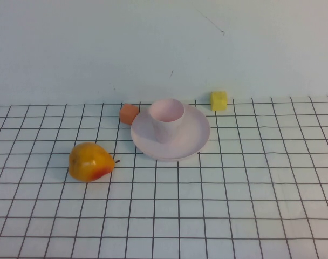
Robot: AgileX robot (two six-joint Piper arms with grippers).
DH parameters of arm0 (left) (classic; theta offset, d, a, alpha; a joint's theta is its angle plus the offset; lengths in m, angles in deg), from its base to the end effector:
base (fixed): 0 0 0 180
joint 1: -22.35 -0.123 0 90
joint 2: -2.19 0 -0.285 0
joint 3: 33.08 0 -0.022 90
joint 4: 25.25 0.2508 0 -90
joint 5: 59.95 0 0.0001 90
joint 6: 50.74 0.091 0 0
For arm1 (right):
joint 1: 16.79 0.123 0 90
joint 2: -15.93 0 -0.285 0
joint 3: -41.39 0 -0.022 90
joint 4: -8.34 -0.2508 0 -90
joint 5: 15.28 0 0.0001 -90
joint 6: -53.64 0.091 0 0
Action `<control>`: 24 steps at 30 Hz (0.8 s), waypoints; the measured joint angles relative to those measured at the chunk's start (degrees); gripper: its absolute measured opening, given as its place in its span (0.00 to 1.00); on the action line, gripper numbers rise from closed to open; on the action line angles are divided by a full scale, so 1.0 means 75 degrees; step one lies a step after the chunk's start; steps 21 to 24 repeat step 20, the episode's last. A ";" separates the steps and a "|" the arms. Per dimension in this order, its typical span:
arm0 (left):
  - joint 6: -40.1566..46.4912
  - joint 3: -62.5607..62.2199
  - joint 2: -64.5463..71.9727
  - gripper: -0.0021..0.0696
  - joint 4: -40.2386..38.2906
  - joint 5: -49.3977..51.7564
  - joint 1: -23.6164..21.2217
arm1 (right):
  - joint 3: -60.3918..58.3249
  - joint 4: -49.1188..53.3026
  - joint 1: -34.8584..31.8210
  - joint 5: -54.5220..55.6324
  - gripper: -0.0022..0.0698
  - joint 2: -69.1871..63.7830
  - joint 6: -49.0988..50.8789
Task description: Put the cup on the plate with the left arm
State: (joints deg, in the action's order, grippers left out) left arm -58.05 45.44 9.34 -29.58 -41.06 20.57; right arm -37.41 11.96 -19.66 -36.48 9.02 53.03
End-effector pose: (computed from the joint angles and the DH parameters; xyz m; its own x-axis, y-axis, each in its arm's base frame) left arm 0.0537 -0.0006 0.1765 -0.2440 -0.2054 -0.9478 -0.0568 0.9787 -0.1975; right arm 0.0524 -0.0047 0.1715 -0.2942 -0.0548 -0.9542 0.0516 0.9960 -0.0731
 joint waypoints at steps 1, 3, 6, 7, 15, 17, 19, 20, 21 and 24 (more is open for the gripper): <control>0.0000 0.0000 0.0000 0.03 0.0000 0.0000 0.0000 | 0.0000 0.0000 0.0000 0.0000 0.03 0.0000 0.0000; 0.0000 0.0000 0.0000 0.03 0.0000 0.0000 0.0000 | 0.0000 0.0000 0.0000 0.0000 0.03 0.0000 0.0000; 0.0000 0.0000 0.0000 0.03 0.0000 0.0000 0.0000 | 0.0000 0.0000 0.0000 0.0000 0.03 0.0000 0.0000; 0.0000 0.0000 0.0000 0.03 0.0000 0.0000 0.0000 | 0.0000 0.0000 0.0000 0.0000 0.03 0.0000 0.0000; 0.0000 0.0000 0.0000 0.03 0.0000 0.0000 0.0000 | 0.0000 0.0000 0.0000 0.0000 0.03 0.0000 0.0000; 0.0000 0.0000 0.0000 0.03 0.0000 0.0000 0.0018 | 0.0000 0.0000 0.0000 0.0000 0.03 0.0000 0.0000; 0.0000 0.0000 0.0000 0.03 0.0000 0.0000 0.0067 | 0.0000 0.0000 0.0000 0.0000 0.03 0.0000 0.0000; 0.0000 0.0000 0.0000 0.03 0.0000 0.0000 0.0078 | 0.0000 0.0000 0.0000 0.0000 0.03 0.0000 0.0000; 0.0000 0.0000 0.0000 0.03 0.0000 0.0000 0.0078 | 0.0000 0.0000 0.0000 0.0000 0.03 0.0000 0.0000; 0.0000 0.0000 0.0000 0.03 0.0000 0.0000 0.0078 | 0.0000 0.0000 0.0000 0.0000 0.03 0.0000 0.0000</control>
